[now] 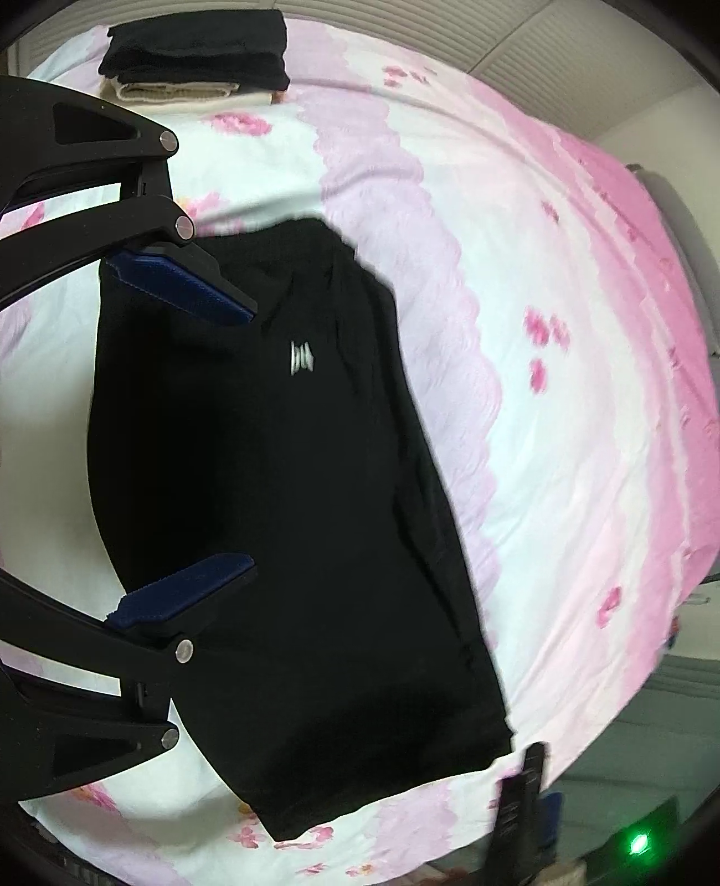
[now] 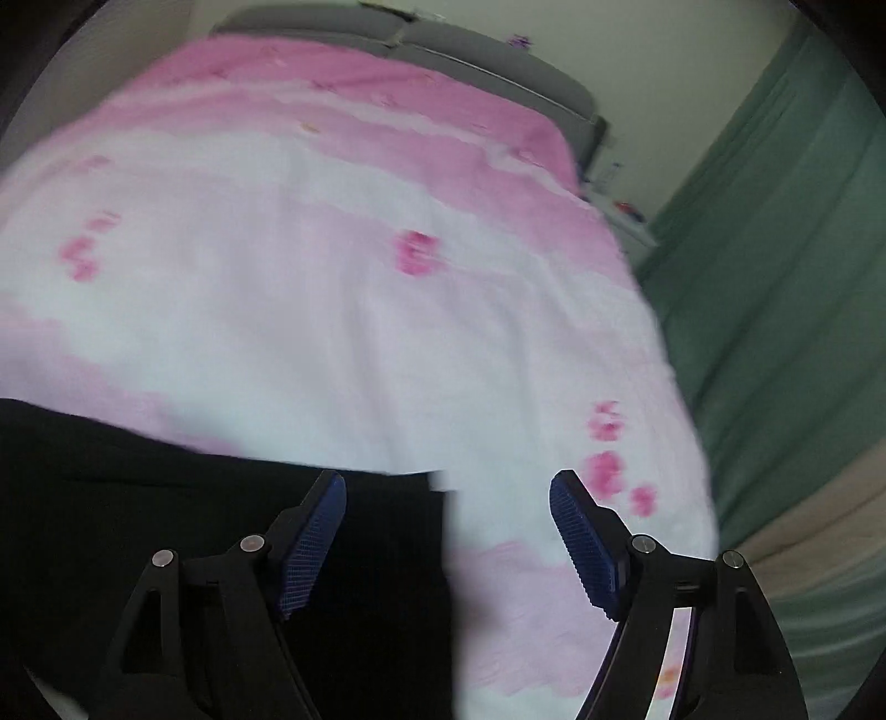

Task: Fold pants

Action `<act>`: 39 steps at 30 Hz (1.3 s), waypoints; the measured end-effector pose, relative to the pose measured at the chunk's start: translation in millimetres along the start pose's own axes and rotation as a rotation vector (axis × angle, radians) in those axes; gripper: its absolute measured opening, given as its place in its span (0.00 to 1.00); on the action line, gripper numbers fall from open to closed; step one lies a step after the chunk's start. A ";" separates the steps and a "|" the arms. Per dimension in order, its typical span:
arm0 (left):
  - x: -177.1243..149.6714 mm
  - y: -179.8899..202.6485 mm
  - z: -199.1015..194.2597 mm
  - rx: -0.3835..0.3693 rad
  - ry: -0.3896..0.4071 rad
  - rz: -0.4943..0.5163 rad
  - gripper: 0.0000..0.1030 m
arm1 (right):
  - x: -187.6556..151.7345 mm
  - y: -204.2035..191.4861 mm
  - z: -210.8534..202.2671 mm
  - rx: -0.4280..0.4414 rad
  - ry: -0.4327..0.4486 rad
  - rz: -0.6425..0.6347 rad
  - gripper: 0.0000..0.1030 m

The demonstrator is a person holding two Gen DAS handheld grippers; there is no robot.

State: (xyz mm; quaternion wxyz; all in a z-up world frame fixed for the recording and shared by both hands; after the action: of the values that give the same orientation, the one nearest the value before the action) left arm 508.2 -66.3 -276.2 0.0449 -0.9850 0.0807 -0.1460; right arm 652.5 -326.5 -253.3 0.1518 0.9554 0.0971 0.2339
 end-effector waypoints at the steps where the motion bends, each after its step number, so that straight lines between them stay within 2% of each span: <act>1: -1.2 -13.0 -4.3 0.001 0.021 -0.006 0.82 | -2.0 -11.2 -11.4 0.025 0.009 -0.011 0.74; 3: -2.1 -38.3 -8.6 0.004 0.051 -0.019 0.82 | -5.1 -34.4 -26.0 0.071 0.014 -0.031 0.74; 5: -1.9 -68.3 -6.4 -0.014 0.061 -0.029 0.82 | -15.1 -67.1 -46.7 0.158 0.015 -0.043 0.74; 8: 1.4 -110.4 4.0 -0.089 0.050 -0.018 0.82 | -26.1 -117.0 -62.3 0.302 -0.011 -0.017 0.74; 12: 7.4 -149.3 27.8 -0.127 0.031 0.043 0.82 | -38.4 -187.5 -69.6 0.399 -0.059 0.016 0.74; 14: 10.6 -158.8 41.6 -0.177 0.006 0.077 0.82 | -41.7 -220.2 -67.4 0.460 -0.093 0.039 0.74; 19: 24.9 -176.3 74.9 -0.333 -0.038 0.093 0.81 | -42.8 -276.8 -68.3 0.475 -0.128 0.012 0.74; 22: 34.4 -180.9 87.5 -0.402 -0.041 0.086 0.81 | -43.5 -297.9 -69.7 0.465 -0.142 -0.010 0.74; 24: 42.5 -184.2 98.2 -0.475 -0.050 0.058 0.80 | -41.8 -306.7 -67.8 0.461 -0.150 -0.013 0.74; 27: 51.1 -185.7 113.3 -0.561 -0.064 0.016 0.74 | -38.0 -310.7 -63.3 0.464 -0.161 -0.011 0.74; 28: 51.9 -185.4 118.1 -0.587 -0.079 -0.004 0.68 | -38.6 -313.6 -60.7 0.461 -0.171 -0.011 0.74; 29: 52.3 -184.0 120.3 -0.602 -0.091 -0.014 0.60 | -38.5 -316.2 -59.1 0.461 -0.176 -0.012 0.73; 31: 48.4 -180.1 116.5 -0.622 -0.102 -0.006 0.54 | -39.4 -318.7 -56.3 0.456 -0.187 -0.010 0.73; 34: 42.4 -178.3 95.1 -0.587 -0.058 0.060 0.53 | -39.7 -320.7 -53.5 0.455 -0.198 -0.005 0.73; 36: 39.3 -177.7 77.3 -0.606 -0.028 0.097 0.53 | -39.3 -322.1 -52.6 0.458 -0.204 -0.002 0.72; 38: 38.2 -174.3 69.9 -0.636 -0.025 0.131 0.53 | -38.3 -323.8 -51.8 0.463 -0.205 0.000 0.72; 39: 38.1 -171.7 72.5 -0.627 -0.033 0.153 0.53 | -37.5 -325.2 -50.9 0.467 -0.206 0.001 0.72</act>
State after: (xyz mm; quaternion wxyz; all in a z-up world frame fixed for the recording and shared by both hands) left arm 590.6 100.5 -315.5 -0.2486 -0.9441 0.1947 -0.0942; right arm 558.3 -19.6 -335.1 -0.0641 0.9834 0.1320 0.1068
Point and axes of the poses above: each gripper's, at about its wrist camera, not at the fingertips, and z roughly the way its jaws point, y to its right, x to its top, the point moved 5 cm from there along z, roughly the way its jaws point, and after that the axes turned 7 degrees about -y, right-handed, at the moved point
